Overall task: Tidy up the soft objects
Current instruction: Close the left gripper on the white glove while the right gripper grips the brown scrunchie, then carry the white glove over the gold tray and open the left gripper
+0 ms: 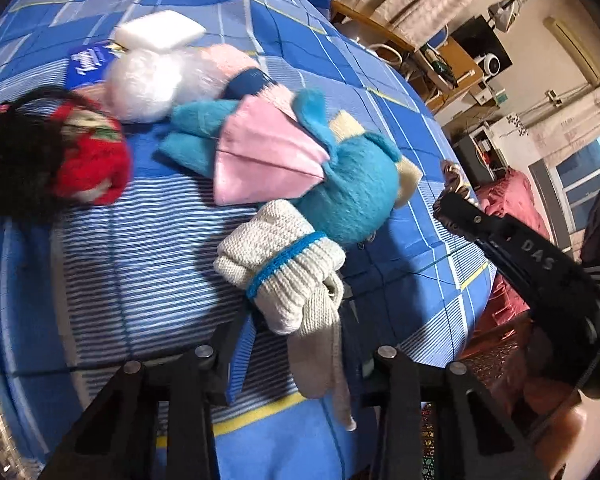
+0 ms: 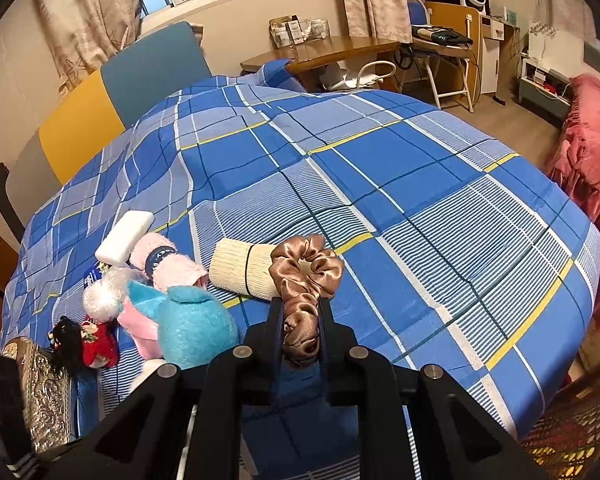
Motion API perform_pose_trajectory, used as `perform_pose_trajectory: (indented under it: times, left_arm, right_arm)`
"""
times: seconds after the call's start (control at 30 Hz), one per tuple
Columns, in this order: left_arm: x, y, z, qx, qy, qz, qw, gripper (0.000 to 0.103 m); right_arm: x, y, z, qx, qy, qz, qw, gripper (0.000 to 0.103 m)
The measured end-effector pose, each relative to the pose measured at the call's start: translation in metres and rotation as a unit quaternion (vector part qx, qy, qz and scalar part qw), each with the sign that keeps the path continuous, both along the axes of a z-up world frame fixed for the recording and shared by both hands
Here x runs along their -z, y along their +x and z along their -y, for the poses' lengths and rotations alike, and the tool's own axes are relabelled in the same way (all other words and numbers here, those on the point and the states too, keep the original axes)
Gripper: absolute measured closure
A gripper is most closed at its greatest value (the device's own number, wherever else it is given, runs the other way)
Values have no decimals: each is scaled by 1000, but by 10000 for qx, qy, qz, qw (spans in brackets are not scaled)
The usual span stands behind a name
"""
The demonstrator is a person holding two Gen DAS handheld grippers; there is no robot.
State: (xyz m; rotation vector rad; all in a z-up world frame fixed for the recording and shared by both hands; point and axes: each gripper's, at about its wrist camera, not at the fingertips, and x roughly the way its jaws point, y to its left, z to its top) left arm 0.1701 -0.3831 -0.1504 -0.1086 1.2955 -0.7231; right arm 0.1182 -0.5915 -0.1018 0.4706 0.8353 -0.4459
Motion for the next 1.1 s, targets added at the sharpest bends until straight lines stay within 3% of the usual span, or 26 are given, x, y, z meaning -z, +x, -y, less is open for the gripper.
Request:
perform_pose_trajectory:
  times: [0.27,0.53,0.87,1.1]
  left_arm:
    - [-51,-17,-28,151,-481,386,9980,65]
    - [-126,-32,-71,347,-864,1062,9900,65]
    - [-195,-14,-159,-88,-1071,1701,9795,65]
    - [-219,10,-243,-745,-1001,2052,9707,65]
  right_arm:
    - [1,2,-3,-42,-135,-89,9999,88]
    - [-2,1,-8,-121,-251,-25,9996,88]
    - [-4,-1,-10,-122,-335,51,9994,88]
    - [-9,-2,-13,-103,-465,147,9988,88]
